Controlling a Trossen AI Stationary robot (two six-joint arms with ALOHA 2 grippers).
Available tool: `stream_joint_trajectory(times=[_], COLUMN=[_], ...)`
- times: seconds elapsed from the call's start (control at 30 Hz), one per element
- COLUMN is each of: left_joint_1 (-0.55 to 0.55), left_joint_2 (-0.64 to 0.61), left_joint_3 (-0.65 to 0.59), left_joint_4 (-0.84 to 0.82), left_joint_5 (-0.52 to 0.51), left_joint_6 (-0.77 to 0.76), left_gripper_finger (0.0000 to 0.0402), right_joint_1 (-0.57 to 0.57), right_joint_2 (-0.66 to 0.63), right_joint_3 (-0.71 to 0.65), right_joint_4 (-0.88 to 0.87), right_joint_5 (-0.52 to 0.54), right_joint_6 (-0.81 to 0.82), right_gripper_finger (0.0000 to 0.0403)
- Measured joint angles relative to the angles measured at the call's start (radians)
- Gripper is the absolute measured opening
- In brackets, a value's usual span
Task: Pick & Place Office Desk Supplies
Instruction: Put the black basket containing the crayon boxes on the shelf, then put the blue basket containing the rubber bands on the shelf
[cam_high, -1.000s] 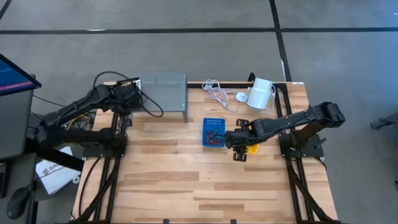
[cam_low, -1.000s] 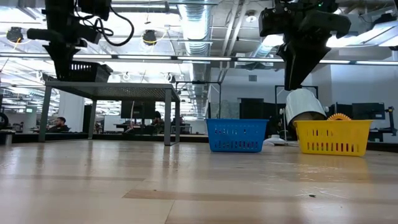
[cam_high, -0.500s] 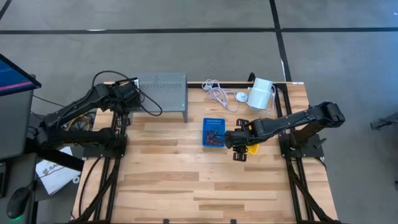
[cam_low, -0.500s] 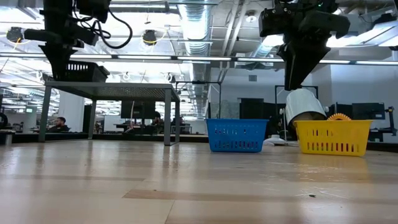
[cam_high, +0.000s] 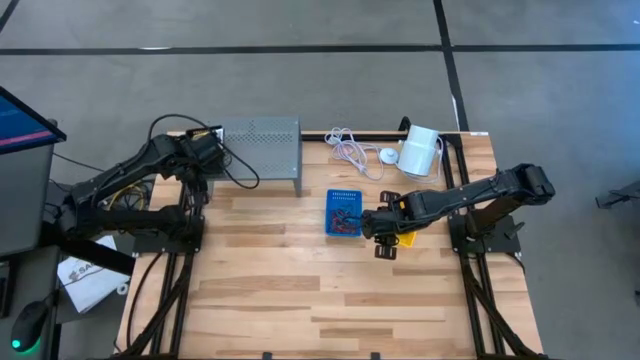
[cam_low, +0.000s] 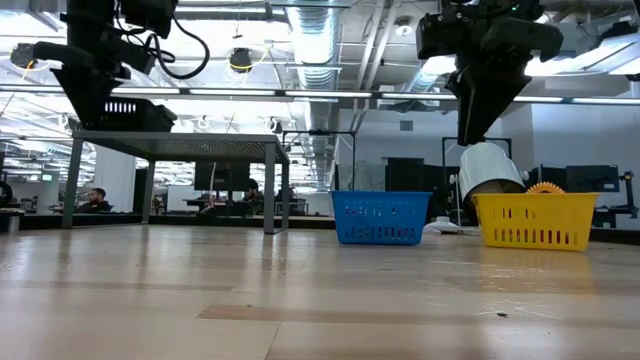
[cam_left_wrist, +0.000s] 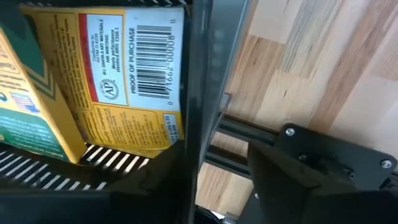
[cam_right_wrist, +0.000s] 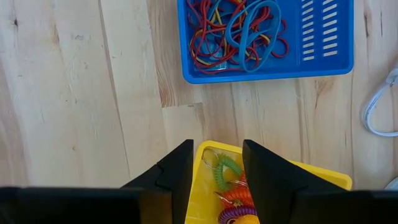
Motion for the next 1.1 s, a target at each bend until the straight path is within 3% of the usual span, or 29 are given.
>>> stream_joint_trajectory(times=[0.3, 1.1], left_joint_1=[0.000, 0.000], left_joint_2=[0.000, 0.000], left_joint_3=[0.000, 0.087], left_joint_4=[0.003, -0.042], left_joint_5=[0.000, 0.018], left_joint_6=[-0.008, -0.042], left_gripper_finger=[0.0224, 0.0228], right_joint_1=[0.000, -0.003], right_joint_2=[0.000, 0.000], right_joint_3=[0.000, 0.000], right_joint_4=[0.001, 0.011], right_joint_5=[0.000, 0.000], right_joint_6=[0.000, -0.008], right_gripper_finger=[0.0133, 0.0133])
